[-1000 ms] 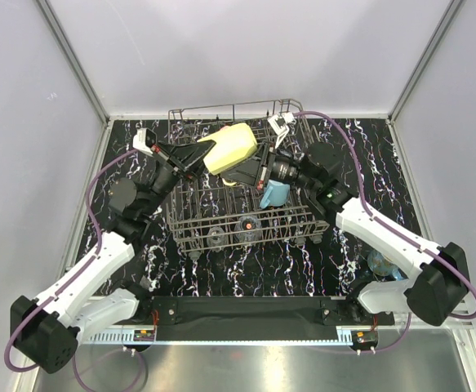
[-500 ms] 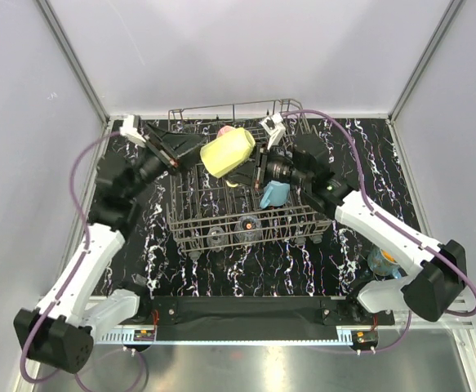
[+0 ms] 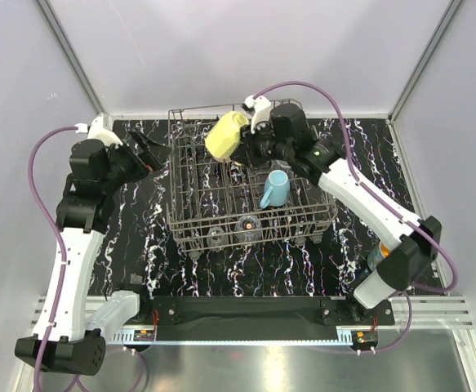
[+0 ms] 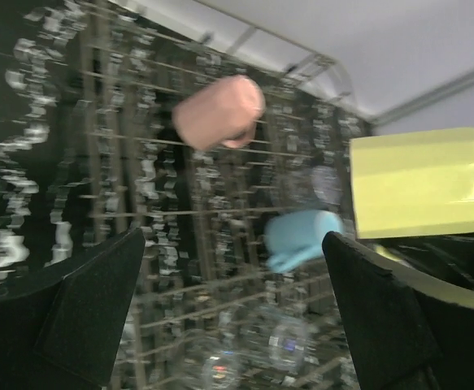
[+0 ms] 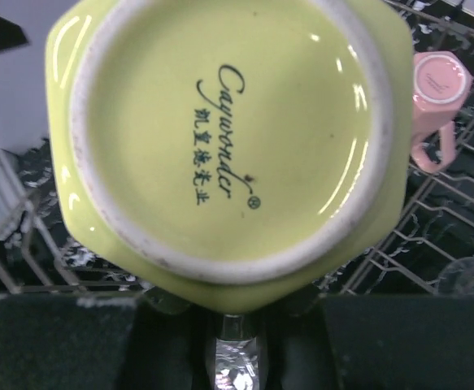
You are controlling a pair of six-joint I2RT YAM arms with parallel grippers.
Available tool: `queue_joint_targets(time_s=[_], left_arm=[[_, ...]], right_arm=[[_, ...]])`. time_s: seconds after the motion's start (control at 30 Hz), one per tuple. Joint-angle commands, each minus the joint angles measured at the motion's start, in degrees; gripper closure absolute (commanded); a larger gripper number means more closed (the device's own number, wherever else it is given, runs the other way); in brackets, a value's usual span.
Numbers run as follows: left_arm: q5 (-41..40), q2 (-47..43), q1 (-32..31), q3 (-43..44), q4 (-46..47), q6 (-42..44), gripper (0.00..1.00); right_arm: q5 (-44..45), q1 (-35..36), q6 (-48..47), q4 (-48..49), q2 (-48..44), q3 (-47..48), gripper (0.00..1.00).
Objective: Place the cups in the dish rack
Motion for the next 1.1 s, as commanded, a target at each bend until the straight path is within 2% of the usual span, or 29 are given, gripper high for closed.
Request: queue_joint_targets(time_s=[0.0,0.17,0.33,0.57,0.77,1.07], left_arm=[[-11.6,0.0,0.4,1.8,-2.9,10.4,0.01],[-15.6,0.5,0.4,-2.2,0.2,11.1,0.01],[-16.8,0.7,0.9,-10.3,5.3,10.3,0.01],[-14.7,1.0,1.3,-10.6,4.2,10.5,0.01],[-11.9,1.4,1.3,-11.1,4.3,10.1,0.01],[-12.2,1.6,1.3,-10.7,3.8,10.3,0.01]], right_arm=[[5.5,-0.3,-9.0,-1.7,3.3,7.8,1.00],[7.0,-0.4,-15.3,-9.9,12.5,15.8,1.00],[8.0,-0.7,-16.5,-10.6,17.8,18.7,1.00],[7.9,-1.2,-16.0,-13.2,25.0,23.2,1.00],[10.7,-1.9,-16.6,-13.2,26.9,23.0,1.00],[7.6,-2.6,-15.6,-13.9,28.9,23.2,1.00]])
